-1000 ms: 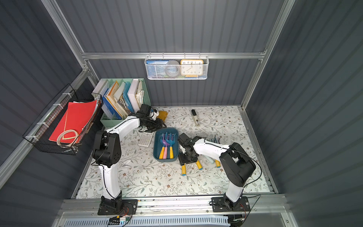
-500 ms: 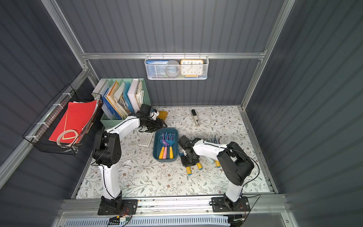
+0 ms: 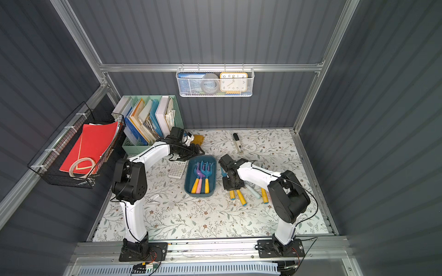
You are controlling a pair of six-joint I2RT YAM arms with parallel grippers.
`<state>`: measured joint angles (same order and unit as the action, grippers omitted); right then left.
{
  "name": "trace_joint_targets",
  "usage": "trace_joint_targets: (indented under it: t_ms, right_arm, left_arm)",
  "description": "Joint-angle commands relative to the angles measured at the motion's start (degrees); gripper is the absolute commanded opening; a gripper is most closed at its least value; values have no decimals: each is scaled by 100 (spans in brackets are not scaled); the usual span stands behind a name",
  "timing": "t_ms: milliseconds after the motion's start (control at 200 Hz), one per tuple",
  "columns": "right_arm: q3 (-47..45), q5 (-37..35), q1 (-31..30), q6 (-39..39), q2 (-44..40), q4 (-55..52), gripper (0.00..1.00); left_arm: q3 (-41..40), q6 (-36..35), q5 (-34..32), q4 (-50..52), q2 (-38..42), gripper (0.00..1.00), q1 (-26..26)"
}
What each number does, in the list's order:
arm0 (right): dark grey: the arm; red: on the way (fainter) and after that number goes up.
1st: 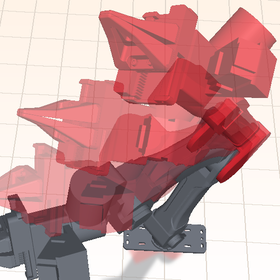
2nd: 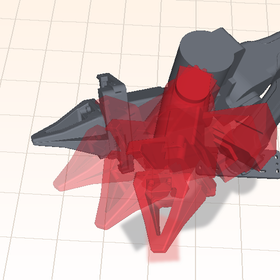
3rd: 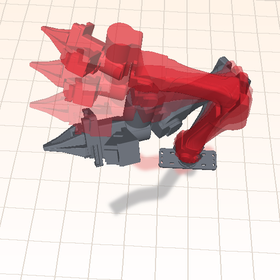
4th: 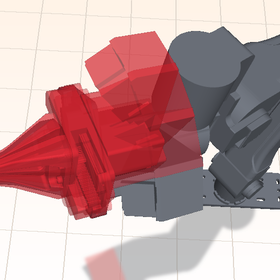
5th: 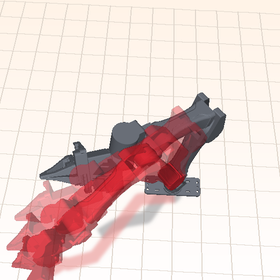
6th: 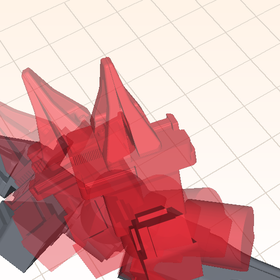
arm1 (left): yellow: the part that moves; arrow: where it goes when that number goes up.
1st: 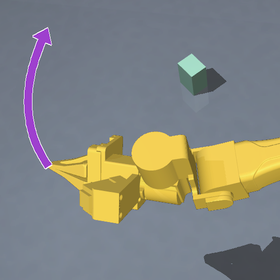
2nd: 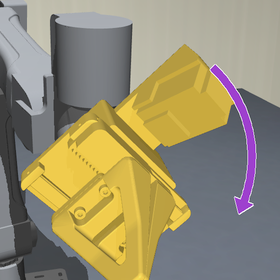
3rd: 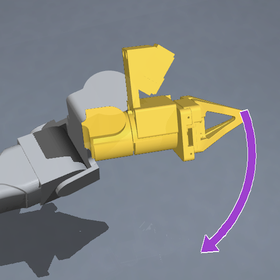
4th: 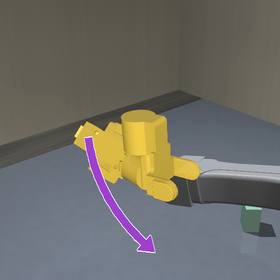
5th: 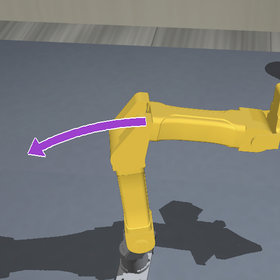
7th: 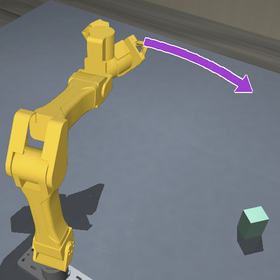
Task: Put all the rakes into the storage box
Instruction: Pick up the rake at the center of the board.
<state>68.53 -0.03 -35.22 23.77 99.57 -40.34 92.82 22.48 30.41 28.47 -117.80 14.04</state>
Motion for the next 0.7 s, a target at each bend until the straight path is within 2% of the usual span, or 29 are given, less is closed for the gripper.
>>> trace_joint_targets:
  t_ms: [0, 85, 175, 265, 340, 450, 690]
  right_arm:
    - [324, -16, 85, 80, -346, 95, 0]
    - [483, 217, 128, 32, -428, 229, 0]
    - [553, 773, 176, 5, -443, 556, 0]
    - [682, 1345, 186, -4, -324, 806, 0]
    - [903, 1916, 177, -89, -142, 831, 0]
    - [1260, 2179, 152, -294, 119, 721, 0]
    - [1765, 2617, -35, -655, 414, 638, 0]
  left_arm:
    - [-211, -116, 342, -311, 329, 80, 11]
    - [-494, -205, 871, -746, 538, 82, 2]
    - [-824, -365, 1569, -1233, 799, 84, -16]
    - [-1053, -470, 1941, -1540, 998, 85, -16]
    - [-1120, -492, 2129, -1752, 1120, 85, -16]
    - [-1465, -541, 2366, -1992, 1230, 83, -16]
    - [-1295, -535, 2389, -1792, 1027, 72, -24]
